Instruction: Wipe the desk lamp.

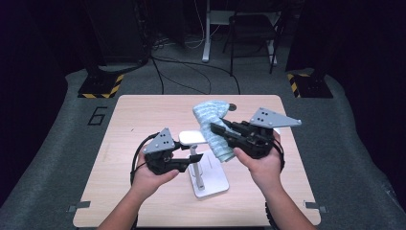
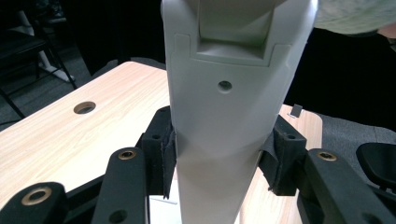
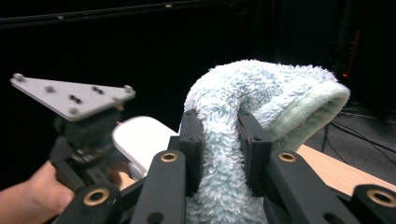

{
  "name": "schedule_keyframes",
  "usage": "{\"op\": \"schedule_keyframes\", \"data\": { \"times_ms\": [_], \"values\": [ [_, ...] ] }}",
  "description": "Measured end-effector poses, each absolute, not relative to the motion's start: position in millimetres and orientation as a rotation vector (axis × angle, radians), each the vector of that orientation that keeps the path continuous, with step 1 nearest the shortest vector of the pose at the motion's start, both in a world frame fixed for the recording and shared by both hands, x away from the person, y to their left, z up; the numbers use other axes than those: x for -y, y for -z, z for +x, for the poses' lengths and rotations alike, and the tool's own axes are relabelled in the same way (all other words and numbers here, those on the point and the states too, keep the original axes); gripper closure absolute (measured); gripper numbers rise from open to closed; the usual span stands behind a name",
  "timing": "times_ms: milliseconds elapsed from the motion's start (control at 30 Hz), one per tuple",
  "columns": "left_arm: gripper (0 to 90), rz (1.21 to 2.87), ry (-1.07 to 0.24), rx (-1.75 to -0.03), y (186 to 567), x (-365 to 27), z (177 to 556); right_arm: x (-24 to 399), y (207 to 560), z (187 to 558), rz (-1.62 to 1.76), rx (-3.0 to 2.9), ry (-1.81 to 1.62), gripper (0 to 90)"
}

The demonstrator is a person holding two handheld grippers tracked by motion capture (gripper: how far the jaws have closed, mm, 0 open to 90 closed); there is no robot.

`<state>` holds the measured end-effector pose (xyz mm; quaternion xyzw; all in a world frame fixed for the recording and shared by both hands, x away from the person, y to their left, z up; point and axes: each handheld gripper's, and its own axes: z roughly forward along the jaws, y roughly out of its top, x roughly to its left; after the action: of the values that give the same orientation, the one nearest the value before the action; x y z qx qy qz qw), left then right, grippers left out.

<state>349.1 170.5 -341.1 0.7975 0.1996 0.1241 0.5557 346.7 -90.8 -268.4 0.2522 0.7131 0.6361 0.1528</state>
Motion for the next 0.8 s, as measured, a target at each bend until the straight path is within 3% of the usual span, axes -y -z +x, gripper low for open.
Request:
{"op": "schedule_keyframes", "data": {
  "times_ms": [367, 800],
  "values": [
    [52.3, 1.884, -0.293, -0.468, 341, -173, 349, 52, 262, 340, 0.623, -2.079, -1.849, 74.4],
    [52.3, 1.881, -0.274, -0.450, 341, -173, 352, 100, 272, 347, 0.700, -2.040, -1.817, 74.2]
  ]
}}
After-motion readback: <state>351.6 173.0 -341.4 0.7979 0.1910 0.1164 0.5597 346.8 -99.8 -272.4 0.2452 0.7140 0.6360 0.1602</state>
